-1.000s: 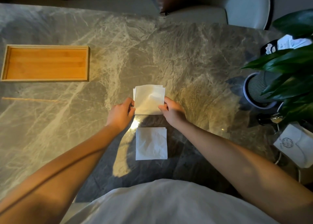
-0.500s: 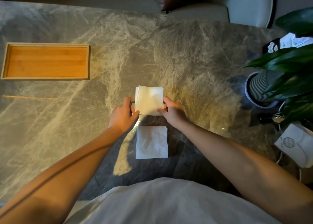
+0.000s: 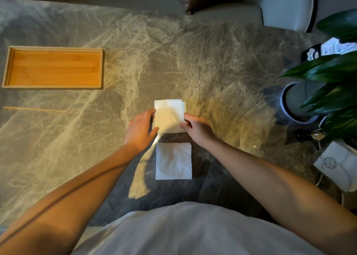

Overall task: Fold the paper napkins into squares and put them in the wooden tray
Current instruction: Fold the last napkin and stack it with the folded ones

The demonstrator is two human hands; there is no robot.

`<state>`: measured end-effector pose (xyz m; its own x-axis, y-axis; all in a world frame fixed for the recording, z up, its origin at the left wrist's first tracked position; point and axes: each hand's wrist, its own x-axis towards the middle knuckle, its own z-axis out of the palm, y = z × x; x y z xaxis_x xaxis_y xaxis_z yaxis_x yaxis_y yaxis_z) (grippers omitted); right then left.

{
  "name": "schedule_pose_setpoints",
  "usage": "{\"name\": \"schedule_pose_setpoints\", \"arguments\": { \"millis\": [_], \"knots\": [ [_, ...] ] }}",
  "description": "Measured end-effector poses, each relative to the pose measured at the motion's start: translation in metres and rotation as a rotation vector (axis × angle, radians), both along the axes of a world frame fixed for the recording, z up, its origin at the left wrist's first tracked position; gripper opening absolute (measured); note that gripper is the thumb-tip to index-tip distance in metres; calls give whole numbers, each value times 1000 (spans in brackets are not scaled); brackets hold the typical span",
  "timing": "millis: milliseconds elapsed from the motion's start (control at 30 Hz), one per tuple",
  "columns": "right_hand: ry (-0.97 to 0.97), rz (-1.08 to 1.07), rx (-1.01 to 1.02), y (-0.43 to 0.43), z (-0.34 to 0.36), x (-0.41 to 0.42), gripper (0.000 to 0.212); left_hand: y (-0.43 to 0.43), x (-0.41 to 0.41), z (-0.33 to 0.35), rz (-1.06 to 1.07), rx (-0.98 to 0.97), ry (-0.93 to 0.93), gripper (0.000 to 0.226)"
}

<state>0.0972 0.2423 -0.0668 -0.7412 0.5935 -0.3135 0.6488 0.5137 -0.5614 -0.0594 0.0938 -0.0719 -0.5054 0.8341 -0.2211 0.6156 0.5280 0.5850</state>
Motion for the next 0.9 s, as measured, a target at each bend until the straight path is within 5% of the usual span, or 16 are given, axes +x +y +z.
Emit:
{"name": "schedule_pose_setpoints", "arguments": {
  "millis": [233,533,733,900],
  "knots": [
    [-22,-2,-24,0,-4,-1,20,-3,1,-1,-66,-17,73,53],
    [78,-138,90,-3,4,-3,64,-2,4,-3,-109,-73,164,53],
    [-16,180,380,-7,4,-14,63,6,8,1,-203,-69,351,59],
    [-195,338,257,-16,-7,-29,67,19,16,-10,-304,-288,374,69]
  ]
}}
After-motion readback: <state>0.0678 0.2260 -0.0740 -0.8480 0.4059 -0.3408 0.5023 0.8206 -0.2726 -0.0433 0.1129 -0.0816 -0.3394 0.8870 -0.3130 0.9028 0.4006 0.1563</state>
